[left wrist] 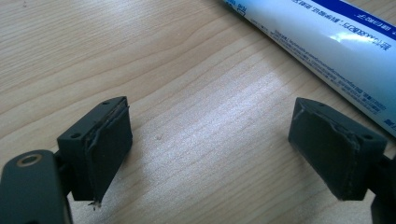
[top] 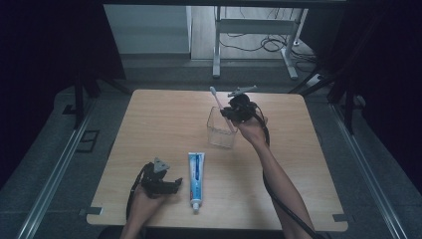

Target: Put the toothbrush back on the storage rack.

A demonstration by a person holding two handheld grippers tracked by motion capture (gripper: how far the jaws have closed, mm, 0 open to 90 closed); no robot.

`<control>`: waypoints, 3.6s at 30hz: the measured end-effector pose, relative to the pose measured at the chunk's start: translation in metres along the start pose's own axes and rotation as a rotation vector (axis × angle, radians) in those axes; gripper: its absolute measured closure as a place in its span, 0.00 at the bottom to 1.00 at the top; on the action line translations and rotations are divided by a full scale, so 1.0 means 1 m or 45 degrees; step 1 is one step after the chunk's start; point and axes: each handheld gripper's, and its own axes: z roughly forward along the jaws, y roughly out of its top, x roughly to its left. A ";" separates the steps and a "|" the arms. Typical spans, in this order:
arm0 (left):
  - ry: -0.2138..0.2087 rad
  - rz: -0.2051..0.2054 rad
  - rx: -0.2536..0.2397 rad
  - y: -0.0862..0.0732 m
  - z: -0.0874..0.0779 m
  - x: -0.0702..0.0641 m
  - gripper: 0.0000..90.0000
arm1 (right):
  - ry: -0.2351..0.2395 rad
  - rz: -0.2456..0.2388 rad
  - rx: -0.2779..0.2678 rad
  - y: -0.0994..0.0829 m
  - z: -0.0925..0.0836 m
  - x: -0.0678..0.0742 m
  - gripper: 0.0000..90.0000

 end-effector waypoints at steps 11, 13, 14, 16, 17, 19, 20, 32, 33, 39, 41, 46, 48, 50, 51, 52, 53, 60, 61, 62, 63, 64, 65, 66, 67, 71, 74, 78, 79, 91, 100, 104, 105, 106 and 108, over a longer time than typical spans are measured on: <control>0.000 0.000 0.001 0.000 0.000 0.000 0.15 | 0.004 0.014 0.058 -0.013 0.015 0.000 0.87; 0.001 0.000 0.000 0.000 0.000 0.000 0.15 | 0.006 0.015 0.065 -0.015 0.018 0.000 0.87; 0.001 0.000 0.000 0.000 0.000 0.000 0.15 | 0.005 0.023 0.072 -0.016 0.020 -0.001 0.87; 0.001 0.000 0.000 0.000 0.000 0.000 0.15 | 0.005 0.024 0.075 -0.017 0.021 -0.001 0.87; 0.001 0.000 0.000 0.000 0.000 0.000 0.15 | 0.005 0.025 0.079 -0.018 0.022 -0.001 0.87; 0.002 0.000 0.000 0.000 0.000 0.000 0.15 | 0.009 0.024 0.085 -0.019 0.024 0.000 0.87; 0.001 0.000 0.000 0.000 0.000 0.000 0.15 | 0.007 0.026 0.089 -0.020 0.025 0.000 0.87; 0.002 0.001 -0.001 0.000 0.000 0.000 0.15 | 0.016 0.025 0.125 -0.027 0.033 0.002 0.87; 0.000 0.000 0.000 0.000 0.000 0.000 0.15 | 0.016 0.025 0.125 -0.027 0.033 0.002 0.87; 0.000 0.001 0.000 0.000 0.000 0.000 0.15 | 0.023 0.035 0.151 -0.027 0.034 0.000 0.87; 0.001 0.000 0.000 0.000 0.000 0.000 0.15 | 0.023 0.036 0.153 -0.027 0.034 0.000 0.86; 0.001 0.001 0.000 0.000 0.000 0.000 0.15 | 0.029 0.037 0.170 -0.028 0.035 -0.001 0.86; 0.001 0.001 0.000 0.000 0.000 0.000 0.15 | 0.031 0.040 0.173 -0.029 0.034 -0.002 0.86; 0.001 0.001 0.000 0.000 0.000 0.000 0.15 | 0.033 0.043 0.170 -0.029 0.035 -0.002 0.85; 0.000 0.000 -0.001 0.000 0.000 0.000 0.15 | 0.033 0.045 0.168 -0.030 0.034 -0.003 0.85; 0.001 0.000 -0.002 0.000 0.000 0.000 0.15 | 0.032 0.046 0.169 -0.030 0.034 -0.003 0.84; 0.001 0.001 -0.001 0.000 0.000 0.000 0.15 | 0.032 0.052 0.165 -0.031 0.034 -0.004 0.84; 0.001 0.001 0.000 0.000 0.000 0.000 0.15 | 0.036 0.065 0.123 -0.029 0.021 -0.007 0.78; 0.001 0.000 -0.001 0.000 0.000 0.000 0.15 | 0.036 0.064 0.119 -0.028 0.018 -0.007 0.75; 0.000 0.000 0.000 0.000 0.000 0.000 0.15 | 0.035 0.056 0.109 -0.027 0.014 -0.007 0.71; 0.000 0.001 0.000 0.000 0.000 0.000 0.15 | 0.035 0.056 0.109 -0.027 0.014 -0.007 0.71; 0.000 0.000 0.000 0.000 0.000 0.000 0.15 | 0.034 0.055 0.106 -0.027 0.011 -0.006 0.70; 0.000 0.000 -0.001 0.000 0.000 0.000 0.15 | 0.033 0.050 0.102 -0.026 0.009 -0.005 0.68; 0.000 0.000 0.000 0.000 0.000 0.000 0.15 | 0.037 0.046 0.097 -0.026 0.006 -0.005 0.66; 0.000 0.000 0.000 0.000 0.000 0.000 0.15 | 0.039 0.037 0.088 -0.025 0.002 -0.003 0.64; 0.000 0.000 -0.002 0.000 0.000 0.000 0.15 | 0.045 0.031 0.076 -0.024 -0.005 -0.001 0.60; 0.000 0.000 -0.002 0.000 0.000 0.000 0.15 | 0.047 0.019 0.067 -0.023 -0.011 0.001 0.55; 0.000 0.000 -0.002 0.000 0.000 0.000 0.15 | 0.052 -0.017 0.051 -0.023 -0.019 0.004 0.49; 0.000 0.000 -0.002 0.000 0.000 0.000 0.15 | 0.058 -0.021 0.047 -0.023 -0.021 0.004 0.48; 0.000 0.000 -0.002 0.000 0.000 0.000 0.15 | 0.072 -0.050 0.005 -0.031 -0.040 0.008 0.28; 0.001 0.000 -0.002 0.000 0.000 0.000 0.15 | 0.081 -0.086 -0.023 -0.037 -0.056 0.011 0.16; 0.001 0.000 -0.002 0.000 0.000 0.000 0.15 | 0.077 -0.108 -0.025 -0.041 -0.063 0.012 0.15; 0.001 0.000 -0.002 0.000 0.000 0.000 0.15 | 0.076 -0.116 -0.021 -0.042 -0.064 0.012 0.15; 0.001 0.000 -0.001 0.000 0.000 0.000 0.15 | 0.075 -0.120 -0.017 -0.043 -0.065 0.013 0.14; 0.001 0.000 -0.002 0.000 0.000 0.000 0.15 | 0.077 -0.121 -0.009 -0.046 -0.067 0.014 0.14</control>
